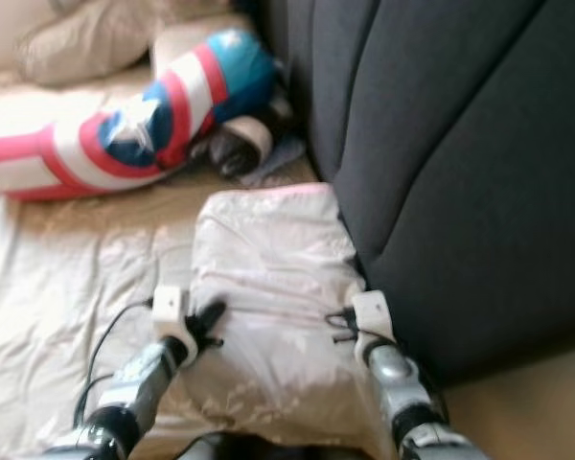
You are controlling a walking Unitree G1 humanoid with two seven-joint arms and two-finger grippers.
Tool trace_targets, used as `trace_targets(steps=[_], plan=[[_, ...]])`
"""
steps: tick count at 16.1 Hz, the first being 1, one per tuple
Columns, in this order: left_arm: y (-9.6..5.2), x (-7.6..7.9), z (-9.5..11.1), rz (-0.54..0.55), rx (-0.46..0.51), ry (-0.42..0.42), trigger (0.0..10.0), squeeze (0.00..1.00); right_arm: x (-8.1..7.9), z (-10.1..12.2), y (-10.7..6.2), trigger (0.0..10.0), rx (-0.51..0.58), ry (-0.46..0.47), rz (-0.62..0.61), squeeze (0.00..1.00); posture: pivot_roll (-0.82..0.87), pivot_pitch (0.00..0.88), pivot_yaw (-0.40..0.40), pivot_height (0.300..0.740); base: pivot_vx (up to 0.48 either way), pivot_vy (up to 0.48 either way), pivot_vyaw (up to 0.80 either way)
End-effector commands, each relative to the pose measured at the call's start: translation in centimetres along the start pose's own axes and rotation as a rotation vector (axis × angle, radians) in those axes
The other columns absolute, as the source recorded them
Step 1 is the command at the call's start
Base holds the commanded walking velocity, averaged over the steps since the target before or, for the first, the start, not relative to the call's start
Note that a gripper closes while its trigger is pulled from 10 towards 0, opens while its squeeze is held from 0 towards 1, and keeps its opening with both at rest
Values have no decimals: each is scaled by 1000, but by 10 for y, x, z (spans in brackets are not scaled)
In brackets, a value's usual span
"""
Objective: Clean up the room
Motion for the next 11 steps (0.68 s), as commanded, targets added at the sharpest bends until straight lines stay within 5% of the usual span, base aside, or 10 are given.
trace_targets(steps=[1,5,11], plan=[[3,-1,23,-13,92,-18,10000,0,29,4,-2,10000,11,-14,-124,0,13,221,19,740,0,0,0],[8,13,20,-106,71,-231,10000,0,53,13,-4,10000,7,-131,-251,0,7,221,26,740,0,0,0],[13,22,15,-127,43,-318,10000,0,69,22,-6,10000,29,-223,-331,0,-8,223,34,740,0,0,0]])
Point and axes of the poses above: a point about 5 cm out from each wrist's last joint towards the gripper, its own y axis pointing out of the wrist towards the gripper, its own z axis along the axis of the wrist's last joint, x = y × z, the point moved 2 cm from there along y, pointing out of the wrist towards the gripper, and after that the axes turned 9 degrees about -y, right-handed, at the moved point
